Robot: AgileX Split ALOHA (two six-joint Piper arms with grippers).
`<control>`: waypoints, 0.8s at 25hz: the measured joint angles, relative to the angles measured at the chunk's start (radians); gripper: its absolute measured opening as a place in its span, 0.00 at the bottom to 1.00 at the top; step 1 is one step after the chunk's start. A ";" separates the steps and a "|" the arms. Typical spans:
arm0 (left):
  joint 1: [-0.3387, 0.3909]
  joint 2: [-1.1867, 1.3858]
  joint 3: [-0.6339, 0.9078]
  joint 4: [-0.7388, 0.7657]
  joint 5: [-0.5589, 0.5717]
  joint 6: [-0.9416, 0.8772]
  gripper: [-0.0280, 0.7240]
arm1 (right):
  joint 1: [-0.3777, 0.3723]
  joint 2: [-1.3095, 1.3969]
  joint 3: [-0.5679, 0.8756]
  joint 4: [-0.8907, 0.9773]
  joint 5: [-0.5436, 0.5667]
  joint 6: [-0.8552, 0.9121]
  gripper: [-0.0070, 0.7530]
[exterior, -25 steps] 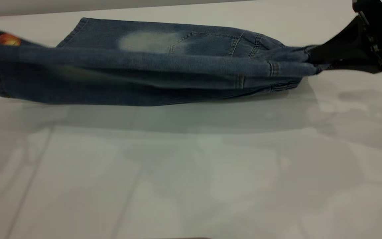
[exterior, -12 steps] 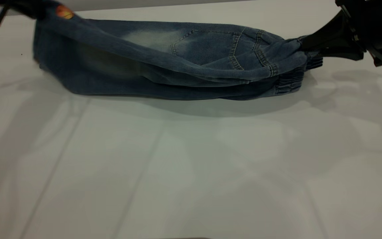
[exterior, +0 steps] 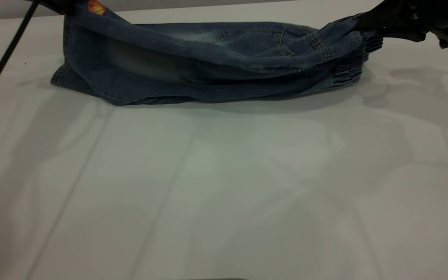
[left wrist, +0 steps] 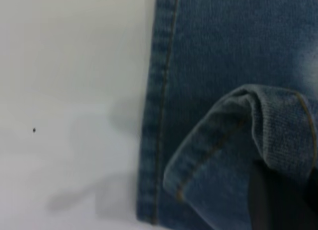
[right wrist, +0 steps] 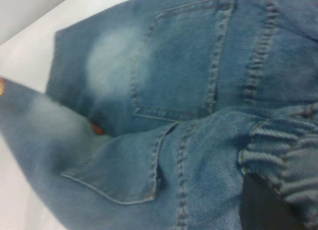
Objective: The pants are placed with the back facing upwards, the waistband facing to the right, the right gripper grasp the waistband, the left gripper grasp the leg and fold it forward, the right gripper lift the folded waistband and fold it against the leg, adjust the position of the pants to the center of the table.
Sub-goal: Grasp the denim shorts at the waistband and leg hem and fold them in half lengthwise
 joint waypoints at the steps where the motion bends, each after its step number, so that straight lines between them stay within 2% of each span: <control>1: 0.000 0.007 -0.002 0.000 -0.007 0.000 0.11 | 0.000 0.002 -0.008 0.002 -0.019 0.000 0.07; 5: 0.000 0.040 -0.016 0.000 -0.030 0.000 0.11 | 0.000 0.019 -0.049 0.005 -0.060 0.017 0.07; 20: 0.000 0.077 -0.024 0.000 -0.121 0.000 0.11 | 0.000 0.173 -0.280 0.005 -0.061 0.092 0.07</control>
